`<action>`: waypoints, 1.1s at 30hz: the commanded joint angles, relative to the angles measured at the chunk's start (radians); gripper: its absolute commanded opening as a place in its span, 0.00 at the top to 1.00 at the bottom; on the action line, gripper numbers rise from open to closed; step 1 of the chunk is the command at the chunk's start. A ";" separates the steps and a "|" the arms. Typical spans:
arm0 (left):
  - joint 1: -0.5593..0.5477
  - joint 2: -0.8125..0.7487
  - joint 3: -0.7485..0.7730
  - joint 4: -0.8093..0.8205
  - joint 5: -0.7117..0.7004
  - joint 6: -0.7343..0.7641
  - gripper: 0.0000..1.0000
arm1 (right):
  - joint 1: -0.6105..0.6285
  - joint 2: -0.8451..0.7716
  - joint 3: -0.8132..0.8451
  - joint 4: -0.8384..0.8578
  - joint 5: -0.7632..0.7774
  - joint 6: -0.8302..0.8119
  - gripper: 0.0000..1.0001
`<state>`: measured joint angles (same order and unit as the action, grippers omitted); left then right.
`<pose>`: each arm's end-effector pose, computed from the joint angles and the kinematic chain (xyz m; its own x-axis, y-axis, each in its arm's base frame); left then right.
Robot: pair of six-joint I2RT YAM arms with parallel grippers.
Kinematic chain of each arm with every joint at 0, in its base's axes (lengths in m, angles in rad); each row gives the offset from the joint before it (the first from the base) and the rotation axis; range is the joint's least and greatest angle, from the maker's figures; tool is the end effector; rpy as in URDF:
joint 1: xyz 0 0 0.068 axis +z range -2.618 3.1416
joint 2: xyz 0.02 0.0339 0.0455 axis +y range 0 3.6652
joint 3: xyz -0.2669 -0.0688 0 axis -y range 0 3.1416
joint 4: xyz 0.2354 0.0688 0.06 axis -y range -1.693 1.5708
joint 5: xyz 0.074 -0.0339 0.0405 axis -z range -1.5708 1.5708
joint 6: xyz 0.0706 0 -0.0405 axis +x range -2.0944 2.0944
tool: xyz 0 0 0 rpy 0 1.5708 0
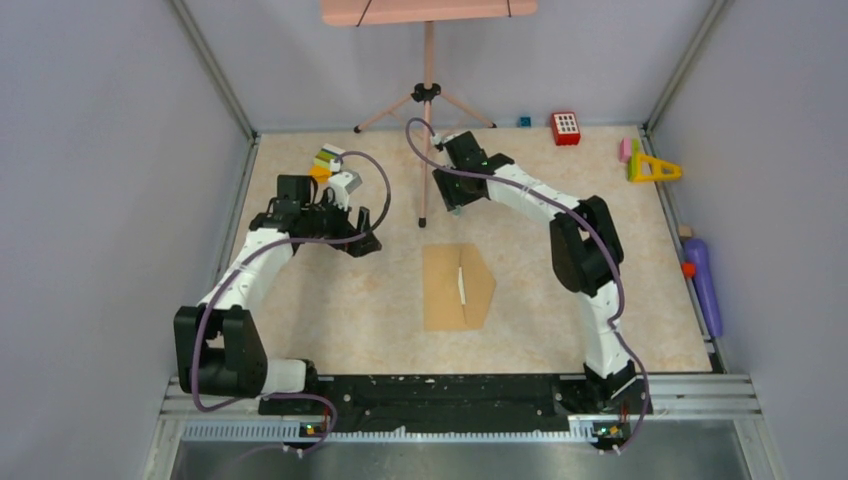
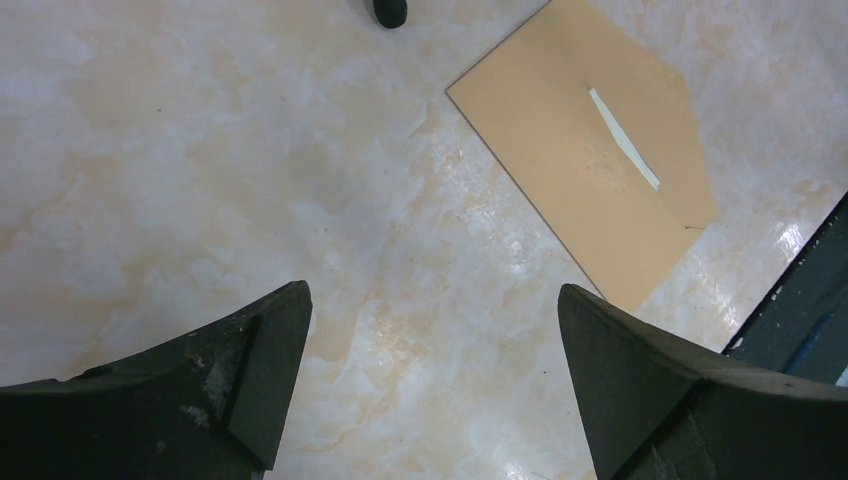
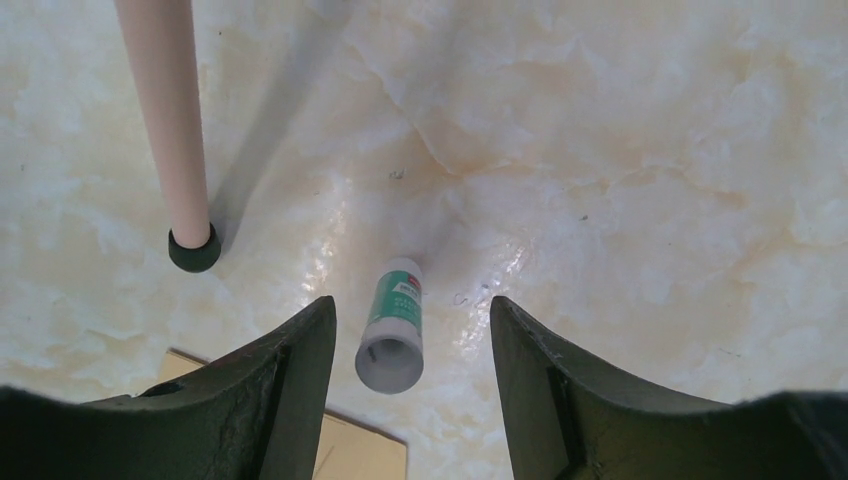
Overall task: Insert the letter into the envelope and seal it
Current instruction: Open the solid glue cap from the solid glue.
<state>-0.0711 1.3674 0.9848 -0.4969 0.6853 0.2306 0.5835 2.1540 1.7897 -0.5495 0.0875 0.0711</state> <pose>0.2850 -0.0651 0.2436 -0.6436 0.2232 -0.7321 0.6210 0.7114 -0.3290 0.4177 0.2684 0.1942 -0.6950 -0.3740 -0.6141 -0.4561 0.8896 -0.0256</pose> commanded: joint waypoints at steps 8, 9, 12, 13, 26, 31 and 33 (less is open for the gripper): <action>0.028 -0.010 -0.024 0.077 0.021 -0.028 0.01 | 0.034 0.056 0.101 -0.063 0.058 -0.012 0.47; 0.028 -0.009 -0.024 0.079 0.022 -0.029 0.01 | 0.033 0.058 0.105 -0.068 0.061 -0.014 0.47; 0.031 -0.008 -0.027 0.082 0.028 -0.032 0.01 | 0.034 0.063 0.109 -0.073 0.062 -0.019 0.51; 0.033 -0.007 -0.028 0.085 0.030 -0.033 0.01 | 0.034 0.064 0.108 -0.075 0.061 -0.019 0.53; 0.041 0.002 -0.032 0.086 0.052 -0.031 0.01 | 0.034 0.086 0.143 -0.080 0.045 -0.045 0.90; 0.041 0.005 0.001 0.058 0.066 -0.018 0.01 | 0.033 0.039 0.159 -0.119 -0.040 -0.066 1.00; 0.042 0.017 0.070 0.002 0.085 0.013 0.01 | 0.032 -0.054 0.121 -0.120 -0.081 -0.104 1.00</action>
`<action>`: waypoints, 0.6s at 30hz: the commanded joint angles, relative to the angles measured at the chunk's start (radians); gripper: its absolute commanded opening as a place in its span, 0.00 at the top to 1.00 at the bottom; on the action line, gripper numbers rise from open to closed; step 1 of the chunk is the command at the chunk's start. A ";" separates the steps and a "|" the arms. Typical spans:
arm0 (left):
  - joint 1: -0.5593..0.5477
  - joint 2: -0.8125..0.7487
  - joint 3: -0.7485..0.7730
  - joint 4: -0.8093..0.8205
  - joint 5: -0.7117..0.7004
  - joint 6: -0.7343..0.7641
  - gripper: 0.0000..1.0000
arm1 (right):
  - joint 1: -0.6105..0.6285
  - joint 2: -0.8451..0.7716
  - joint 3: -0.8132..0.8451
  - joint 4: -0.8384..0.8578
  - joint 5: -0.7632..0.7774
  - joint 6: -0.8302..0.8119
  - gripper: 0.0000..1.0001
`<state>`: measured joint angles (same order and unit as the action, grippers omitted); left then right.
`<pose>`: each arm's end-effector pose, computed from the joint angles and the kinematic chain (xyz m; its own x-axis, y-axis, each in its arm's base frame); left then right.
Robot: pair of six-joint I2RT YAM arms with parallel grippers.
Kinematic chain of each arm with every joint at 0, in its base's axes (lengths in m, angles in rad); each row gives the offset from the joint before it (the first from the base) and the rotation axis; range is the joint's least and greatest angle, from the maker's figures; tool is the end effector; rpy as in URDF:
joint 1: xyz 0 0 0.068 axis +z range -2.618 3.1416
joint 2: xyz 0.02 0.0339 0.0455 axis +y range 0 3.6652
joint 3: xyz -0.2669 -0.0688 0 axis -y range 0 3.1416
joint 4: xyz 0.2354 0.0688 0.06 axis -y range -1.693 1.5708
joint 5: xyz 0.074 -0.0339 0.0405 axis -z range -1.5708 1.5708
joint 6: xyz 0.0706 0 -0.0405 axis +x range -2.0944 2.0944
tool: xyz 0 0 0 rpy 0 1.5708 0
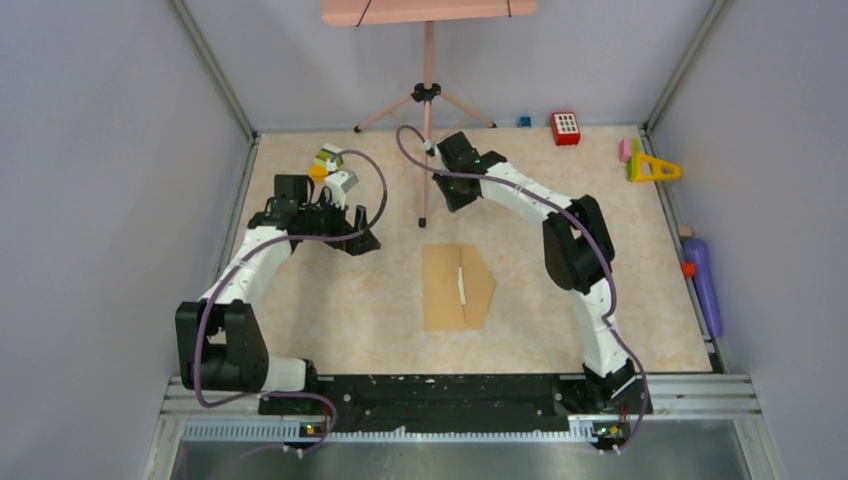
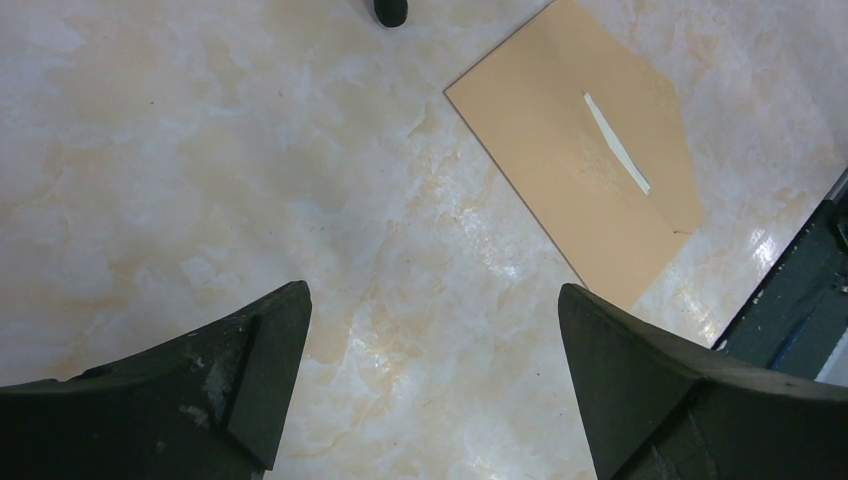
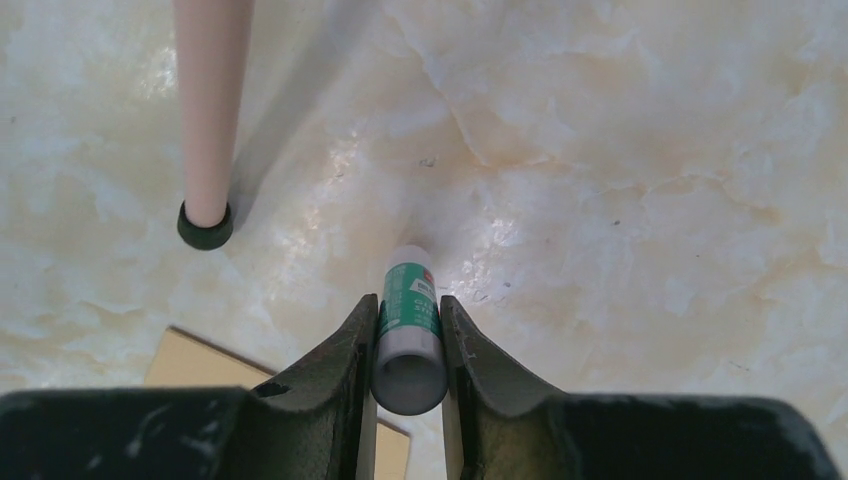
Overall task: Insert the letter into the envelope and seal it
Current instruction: Open the solid glue cap from the solid glue.
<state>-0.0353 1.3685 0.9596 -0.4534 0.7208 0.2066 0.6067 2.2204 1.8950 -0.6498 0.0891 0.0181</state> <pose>0.2871 -0.0568 0.2399 -0.6493 0.1771 -0.7397 0.6017 0.7145 -0.3570 0.4182 0.2826 0.1882 -0.6895 -0.4566 -0.5622 -0.5145 0.8551 -0.0635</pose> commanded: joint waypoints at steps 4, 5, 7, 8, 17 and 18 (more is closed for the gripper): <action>0.004 0.045 0.298 -0.102 0.134 0.069 0.01 | -0.033 -0.368 -0.133 0.050 -0.324 -0.043 1.00; 0.000 0.050 0.348 -0.098 0.166 0.056 0.01 | -0.051 -0.425 -0.172 0.072 -0.404 -0.031 1.00; -0.016 0.056 0.412 -0.047 0.222 -0.002 0.01 | -0.103 -0.535 -0.256 0.134 -0.576 0.018 1.00; -0.030 0.052 0.423 -0.006 0.245 -0.036 0.01 | -0.131 -0.597 -0.315 0.186 -0.673 0.047 1.00; -0.279 0.040 0.352 0.227 0.310 -0.115 0.01 | -0.246 -0.965 -0.875 0.799 -1.026 0.330 1.00; -0.296 0.059 0.367 0.220 0.337 -0.128 0.01 | -0.249 -0.970 -0.893 0.834 -1.067 0.360 1.00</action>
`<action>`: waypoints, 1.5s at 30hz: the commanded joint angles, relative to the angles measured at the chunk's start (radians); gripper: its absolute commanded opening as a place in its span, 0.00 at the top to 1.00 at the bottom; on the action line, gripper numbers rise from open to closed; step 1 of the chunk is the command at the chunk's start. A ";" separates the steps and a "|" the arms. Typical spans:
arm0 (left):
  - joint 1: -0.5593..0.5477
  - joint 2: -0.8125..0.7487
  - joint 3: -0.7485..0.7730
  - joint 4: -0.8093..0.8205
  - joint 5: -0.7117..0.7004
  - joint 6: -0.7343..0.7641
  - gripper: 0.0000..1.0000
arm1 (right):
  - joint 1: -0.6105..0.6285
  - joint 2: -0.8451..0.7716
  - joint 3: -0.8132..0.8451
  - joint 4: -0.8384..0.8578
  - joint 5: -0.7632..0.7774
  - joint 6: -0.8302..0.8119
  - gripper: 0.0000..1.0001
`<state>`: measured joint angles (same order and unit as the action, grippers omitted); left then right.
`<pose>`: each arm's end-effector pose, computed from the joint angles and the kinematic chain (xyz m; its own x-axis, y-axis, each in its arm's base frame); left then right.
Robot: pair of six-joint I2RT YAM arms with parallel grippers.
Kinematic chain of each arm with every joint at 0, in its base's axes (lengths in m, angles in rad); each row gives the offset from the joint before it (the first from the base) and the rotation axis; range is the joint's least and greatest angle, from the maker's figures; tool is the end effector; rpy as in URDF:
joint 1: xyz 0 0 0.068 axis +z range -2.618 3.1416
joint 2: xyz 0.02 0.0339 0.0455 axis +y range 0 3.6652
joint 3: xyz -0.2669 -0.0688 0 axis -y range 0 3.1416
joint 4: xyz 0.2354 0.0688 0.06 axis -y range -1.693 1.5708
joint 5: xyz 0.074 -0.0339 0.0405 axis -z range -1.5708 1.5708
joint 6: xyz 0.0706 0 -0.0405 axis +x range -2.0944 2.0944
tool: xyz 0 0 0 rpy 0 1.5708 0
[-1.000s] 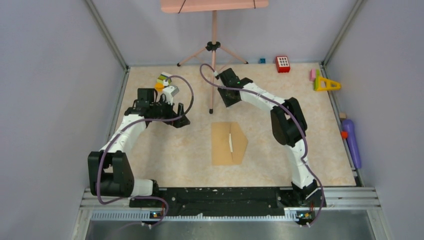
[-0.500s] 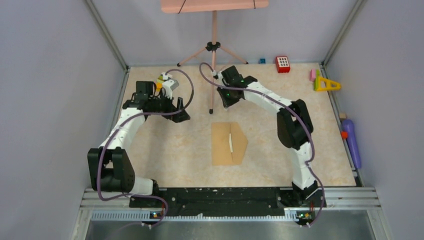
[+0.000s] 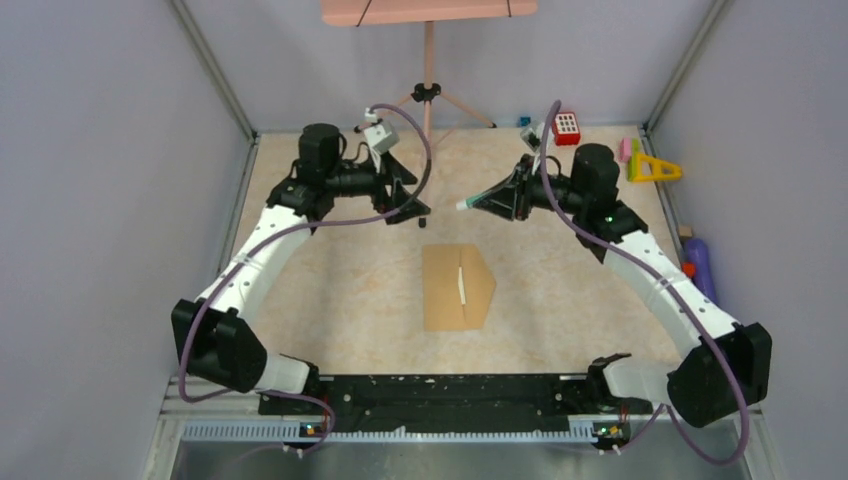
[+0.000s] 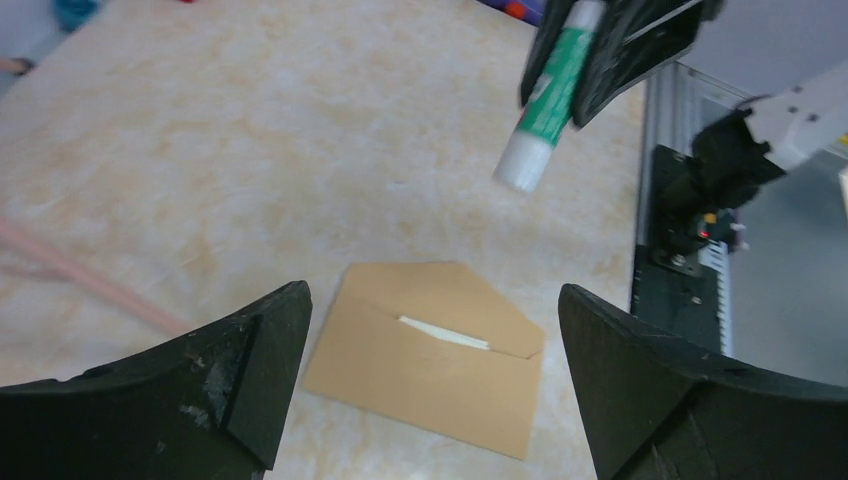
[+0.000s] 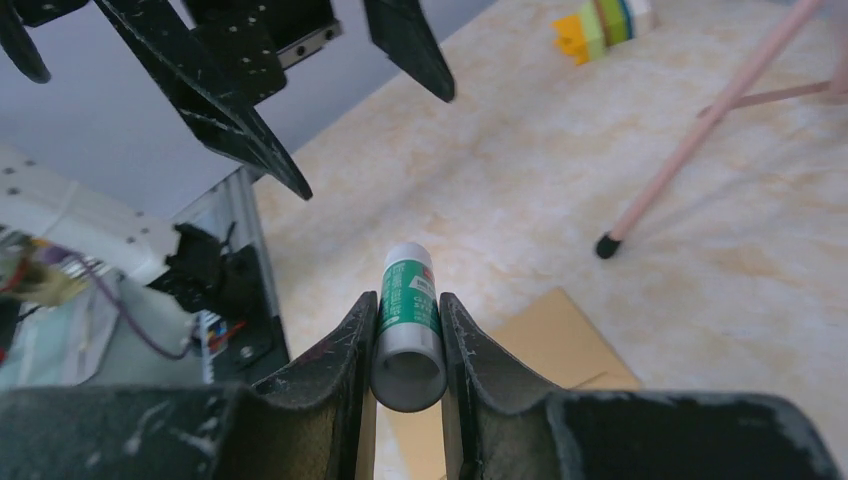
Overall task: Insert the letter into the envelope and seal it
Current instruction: Open the solid glue cap from the solid glue.
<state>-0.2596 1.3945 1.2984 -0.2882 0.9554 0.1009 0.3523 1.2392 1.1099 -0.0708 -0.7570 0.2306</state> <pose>0.2941 -0.1378 0.3704 -0.2719 0.1324 -0.9532 0.9118 0.3521 -0.2112 0.2621 0.1480 0.3701 -0.3833 0.0361 -0.9229 -0.8165 0.4538 0.3569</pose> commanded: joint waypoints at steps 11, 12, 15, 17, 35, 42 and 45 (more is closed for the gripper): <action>-0.164 0.038 -0.035 0.224 0.240 -0.178 0.01 | -0.021 -0.007 -0.245 0.586 -0.351 0.426 1.00; -0.166 0.040 -0.049 0.262 0.242 -0.211 0.01 | -0.023 -0.002 -0.246 0.591 -0.351 0.429 1.00; -0.173 0.053 -0.056 0.280 0.248 -0.245 0.02 | -0.023 0.010 -0.254 0.613 -0.353 0.440 1.00; -0.180 0.062 -0.055 0.280 0.251 -0.251 0.05 | -0.022 0.010 -0.269 0.651 -0.347 0.459 1.00; -0.213 0.071 -0.082 0.295 0.209 -0.236 0.17 | -0.022 -0.001 -0.296 0.640 -0.242 0.414 1.00; -0.225 0.092 -0.071 0.293 0.202 -0.228 0.31 | -0.018 -0.003 -0.294 0.621 -0.226 0.388 1.00; -0.229 0.099 -0.060 0.252 0.195 -0.219 0.40 | -0.016 -0.003 -0.293 0.620 -0.225 0.390 1.00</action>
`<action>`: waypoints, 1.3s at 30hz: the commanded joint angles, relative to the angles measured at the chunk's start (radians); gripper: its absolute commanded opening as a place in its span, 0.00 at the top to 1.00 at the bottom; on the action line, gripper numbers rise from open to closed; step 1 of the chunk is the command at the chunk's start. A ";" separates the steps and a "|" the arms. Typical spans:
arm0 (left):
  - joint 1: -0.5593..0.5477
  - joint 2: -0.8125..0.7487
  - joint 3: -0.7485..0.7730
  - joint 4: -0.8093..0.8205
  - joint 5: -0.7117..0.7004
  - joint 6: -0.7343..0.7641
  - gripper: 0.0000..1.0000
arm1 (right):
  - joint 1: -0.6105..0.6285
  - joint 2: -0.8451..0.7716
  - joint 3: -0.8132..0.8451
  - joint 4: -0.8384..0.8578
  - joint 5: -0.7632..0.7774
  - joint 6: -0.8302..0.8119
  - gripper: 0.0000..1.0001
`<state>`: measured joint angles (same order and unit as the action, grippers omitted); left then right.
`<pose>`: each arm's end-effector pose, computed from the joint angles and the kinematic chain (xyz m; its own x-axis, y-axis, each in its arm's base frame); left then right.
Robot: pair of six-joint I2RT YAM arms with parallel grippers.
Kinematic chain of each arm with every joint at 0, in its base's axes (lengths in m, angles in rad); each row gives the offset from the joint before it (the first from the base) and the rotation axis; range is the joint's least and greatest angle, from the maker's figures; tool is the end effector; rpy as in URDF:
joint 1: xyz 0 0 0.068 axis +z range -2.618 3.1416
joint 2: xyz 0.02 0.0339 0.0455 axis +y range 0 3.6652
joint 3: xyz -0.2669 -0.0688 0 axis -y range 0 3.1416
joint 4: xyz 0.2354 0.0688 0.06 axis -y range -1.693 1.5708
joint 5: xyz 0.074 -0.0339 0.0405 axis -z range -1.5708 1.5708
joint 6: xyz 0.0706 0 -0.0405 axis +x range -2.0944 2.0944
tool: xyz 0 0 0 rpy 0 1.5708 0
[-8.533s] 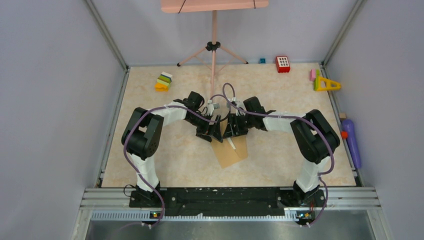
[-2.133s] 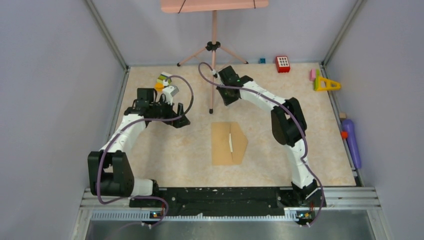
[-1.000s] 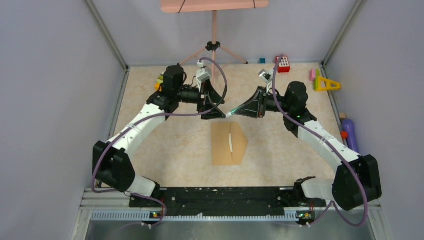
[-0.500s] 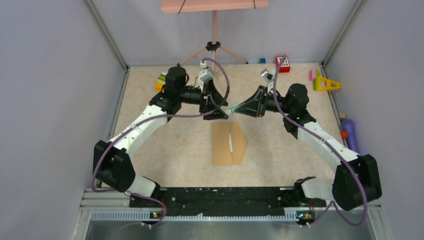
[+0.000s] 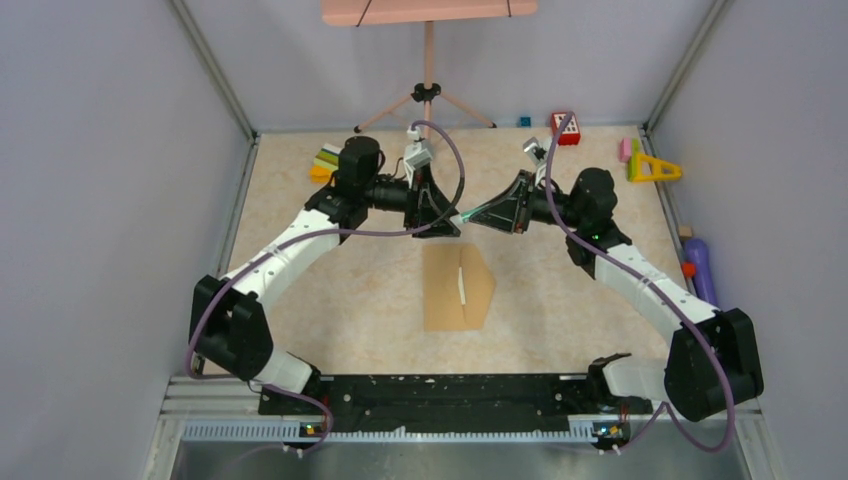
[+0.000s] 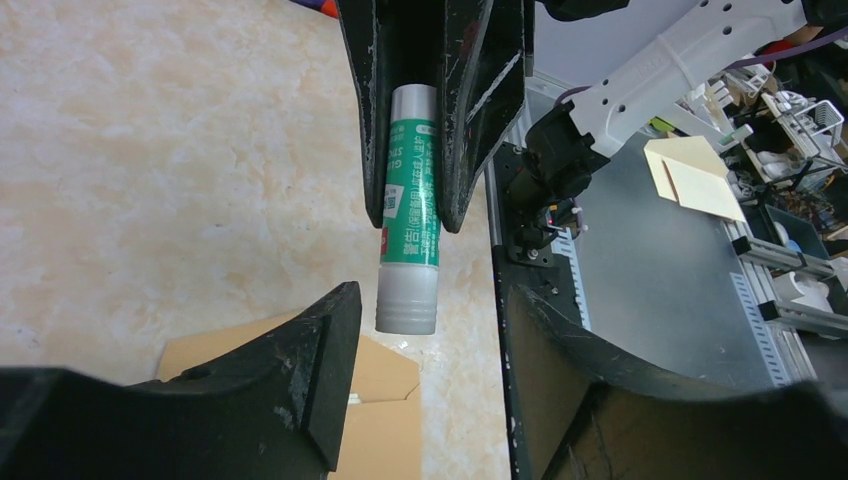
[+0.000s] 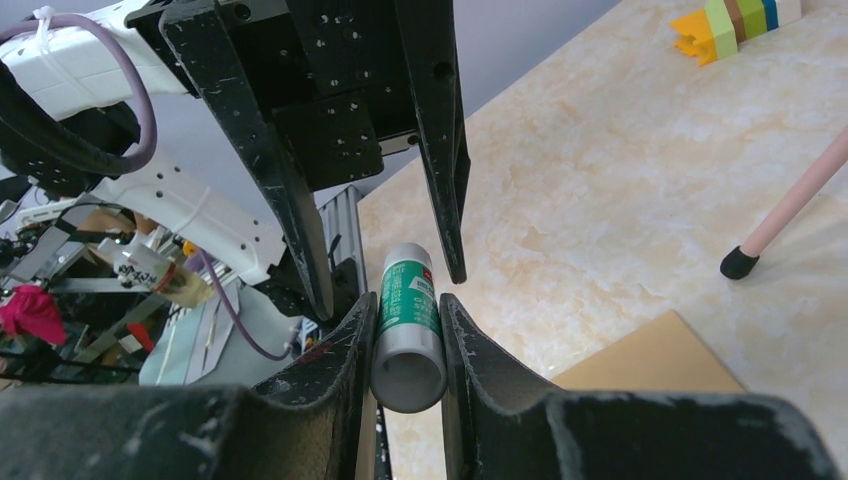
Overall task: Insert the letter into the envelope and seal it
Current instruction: Open the solid glue cap from the solid glue.
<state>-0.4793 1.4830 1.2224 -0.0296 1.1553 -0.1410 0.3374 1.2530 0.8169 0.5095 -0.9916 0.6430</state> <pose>0.2699 -0.2131 0.3474 -0.3869 0.1371 -0.9119 0.9188 -0.0271 -0.3939 0.2519 0.1510 0.3302 -0.5255 0.1634 -0.8349 -0.8168 0.1777 0.5489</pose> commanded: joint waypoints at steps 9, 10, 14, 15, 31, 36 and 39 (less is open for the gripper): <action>-0.013 0.008 0.021 -0.029 -0.021 0.047 0.57 | -0.001 -0.017 0.001 0.038 0.007 -0.023 1.00; -0.012 0.007 0.022 -0.030 -0.025 0.048 0.61 | -0.001 -0.017 0.001 0.038 0.008 -0.023 1.00; -0.013 0.008 0.021 -0.034 -0.028 0.054 0.68 | -0.001 -0.015 0.003 0.034 0.008 -0.024 1.00; -0.013 0.007 0.020 -0.036 -0.027 0.055 0.71 | 0.000 -0.015 0.002 0.035 0.008 -0.023 1.00; -0.011 -0.025 0.010 -0.134 -0.050 0.192 0.74 | -0.010 -0.028 0.015 0.039 0.000 0.000 1.00; -0.011 -0.018 0.008 -0.088 -0.042 0.144 0.69 | -0.009 -0.010 0.014 0.050 -0.007 0.012 1.00; -0.012 -0.019 0.006 -0.085 -0.045 0.144 0.69 | -0.007 -0.013 0.013 0.043 -0.001 0.000 1.00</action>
<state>-0.4873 1.4937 1.2228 -0.1360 1.1099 0.0093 0.3370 1.2530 0.8169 0.4793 -0.9920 0.6399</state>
